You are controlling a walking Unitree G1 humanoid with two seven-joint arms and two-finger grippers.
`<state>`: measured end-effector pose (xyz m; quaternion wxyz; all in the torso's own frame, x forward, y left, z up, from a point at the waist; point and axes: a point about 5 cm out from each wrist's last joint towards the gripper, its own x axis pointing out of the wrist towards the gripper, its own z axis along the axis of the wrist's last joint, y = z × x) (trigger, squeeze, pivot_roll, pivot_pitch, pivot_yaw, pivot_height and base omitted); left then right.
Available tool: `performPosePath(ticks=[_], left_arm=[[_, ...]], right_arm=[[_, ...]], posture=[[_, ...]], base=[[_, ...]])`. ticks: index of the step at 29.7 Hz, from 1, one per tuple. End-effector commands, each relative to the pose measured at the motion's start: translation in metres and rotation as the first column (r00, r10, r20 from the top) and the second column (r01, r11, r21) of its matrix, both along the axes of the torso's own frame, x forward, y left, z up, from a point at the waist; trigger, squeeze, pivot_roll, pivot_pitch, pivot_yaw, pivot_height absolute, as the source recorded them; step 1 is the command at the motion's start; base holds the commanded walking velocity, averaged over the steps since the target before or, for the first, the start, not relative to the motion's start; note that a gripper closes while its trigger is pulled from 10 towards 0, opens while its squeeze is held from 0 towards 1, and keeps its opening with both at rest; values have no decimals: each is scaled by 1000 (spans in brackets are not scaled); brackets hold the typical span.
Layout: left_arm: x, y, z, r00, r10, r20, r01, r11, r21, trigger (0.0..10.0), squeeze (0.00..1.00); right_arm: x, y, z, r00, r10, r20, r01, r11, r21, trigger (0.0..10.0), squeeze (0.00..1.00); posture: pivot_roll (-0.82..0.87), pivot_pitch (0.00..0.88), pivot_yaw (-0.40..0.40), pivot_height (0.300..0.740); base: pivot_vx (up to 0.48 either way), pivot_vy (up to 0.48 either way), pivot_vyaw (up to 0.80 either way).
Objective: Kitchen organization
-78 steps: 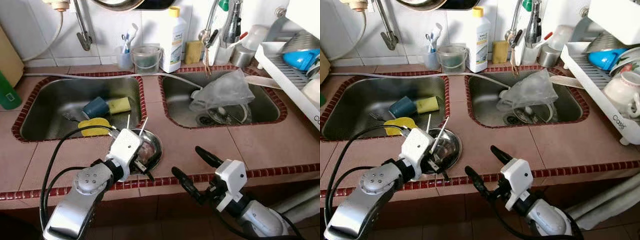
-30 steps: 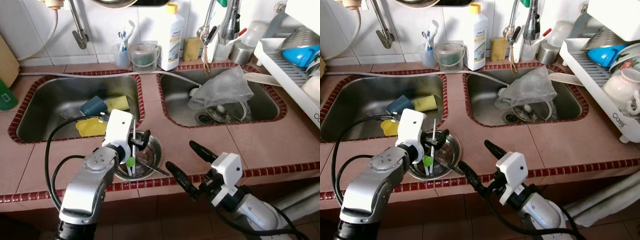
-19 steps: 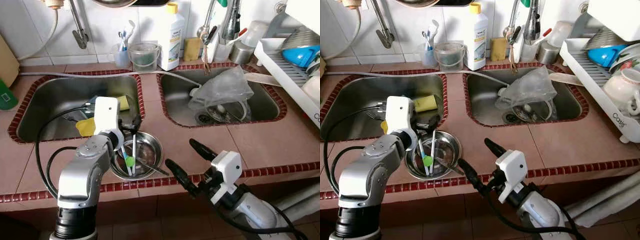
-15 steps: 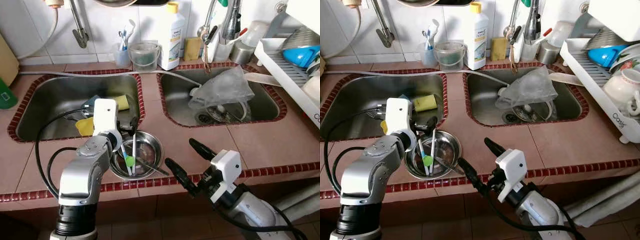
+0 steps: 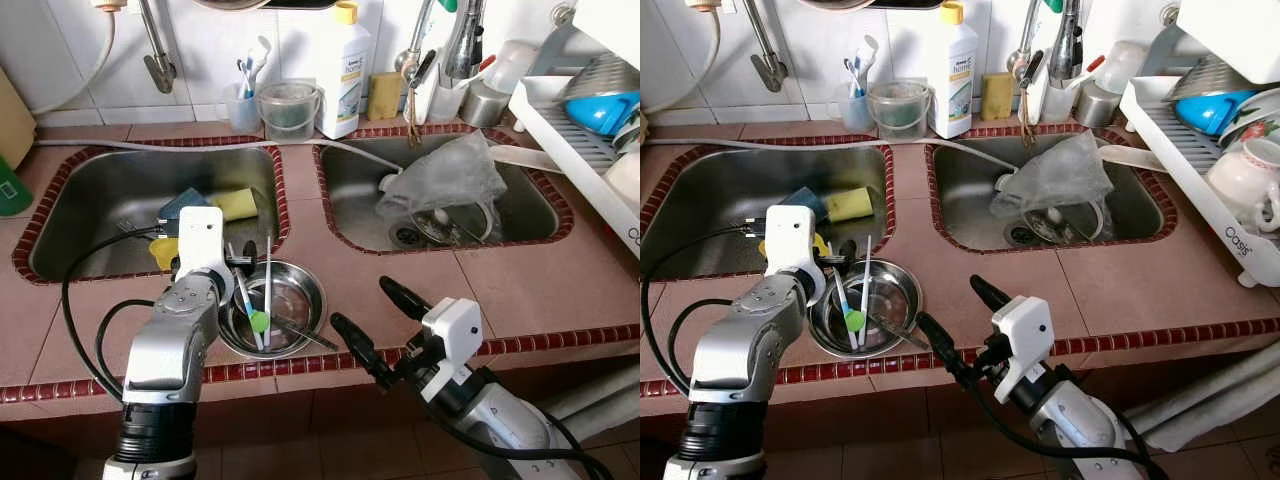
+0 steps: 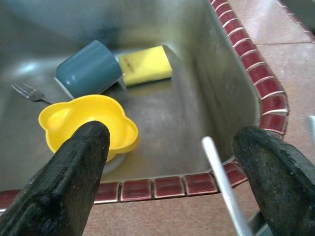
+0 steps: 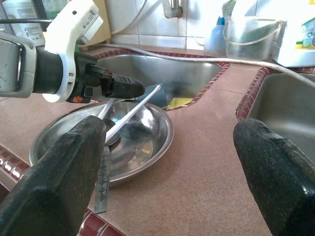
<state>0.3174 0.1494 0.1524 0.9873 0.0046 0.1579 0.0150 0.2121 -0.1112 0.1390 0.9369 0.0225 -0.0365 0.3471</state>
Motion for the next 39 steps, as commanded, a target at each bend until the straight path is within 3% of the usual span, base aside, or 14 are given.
performPosePath(ticks=[1, 3, 4, 5, 6, 7, 8, 9, 26, 27, 28, 32, 36, 39], left_arm=[[1, 2, 1, 1000, 6, 3, -6, 1000, 13, 10000, 0], [0, 1, 1, 1000, -6, 5, 6, 1000, 24, 9882, 0], [-1, 1, 2, 1000, -10, 3, 10, 999, 33, 9020, 0], [-1, 1, 2, 1000, -10, 3, 10, 999, 33, 9020, 0], [-1, 0, 2, 1000, -13, 0, 13, 999, 45, 1961, 0], [-1, 0, 3, 1000, -13, -1, 13, 999, 47, 1961, 0], [-1, -1, 4, 1000, -13, -2, 13, 999, 44, 118, 0], [-1, -1, 8, 1000, -12, 5, 11, 999, 48, 0, 0], [2, -10, 27, 998, -65, 22, 66, 997, -26, 0, 0], [2, -10, 27, 998, -64, 20, 65, 998, -16, 1059, 0], [2, -11, 27, 998, -69, 15, 69, 998, -14, 9725, 0], [4, -9, 26, 998, -63, -17, 62, 998, -32, 10000, 0], [6, -6, 28, 998, -53, 19, 53, 998, -42, 10000, 0], [7, -2, 24, 999, 2, -44, -4, 998, -55, 10000, 0]], right_arm=[[-1, -3, 6, 1000, -13, 22, 14, 1000, -6, 10000, 0], [0, -4, 7, 1000, -15, 22, 15, 1000, -7, 10000, 0], [0, -4, 6, 1000, -15, 21, 16, 1000, -8, 10000, 0], [0, -4, 6, 1000, -15, 21, 16, 1000, -8, 10000, 0], [0, -4, 6, 1000, -15, 20, 16, 1000, -10, 10000, 0], [0, -4, 6, 1000, -15, 20, 15, 1000, -10, 10000, 0], [0, -3, 6, 1000, -15, 19, 15, 1000, -13, 10000, 0], [0, -3, 6, 1000, -14, 19, 14, 1000, -14, 10000, 0], [1, -3, 4, 1000, -23, 14, 23, 999, -29, 10000, 0], [1, -3, 4, 1000, -23, 13, 23, 999, -30, 10000, 0], [1, -3, 4, 1000, -23, 13, 24, 999, -30, 10000, 0], [1, -3, 4, 1000, -24, 14, 24, 999, -30, 10000, 0], [1, -3, 3, 1000, -23, 14, 23, 999, -33, 10000, 0], [0, -3, 3, 1000, -23, 14, 23, 999, -35, 10000, 0]], posture=[[-63, 106, 4, 740], [-62, 106, 3, 740], [-62, 106, 3, 740], [-62, 106, 3, 740], [-60, 106, 2, 740], [-60, 106, 2, 740], [-60, 106, 2, 740], [-60, 106, 1, 740], [-62, 104, 6, 740], [-62, 104, 6, 740], [-62, 104, 6, 740], [-62, 102, 8, 740], [-63, 99, 6, 740], [-64, 98, 6, 740]], base=[[0, 0, 0], [0, 0, 0], [0, 0, 0], [0, 0, 0], [0, 0, 0], [0, 0, 0], [0, 0, 0], [0, 0, 0], [0, 0, 0], [0, 0, 0], [0, 0, 0], [0, 0, 0], [0, 0, 0], [0, 0, 0]])
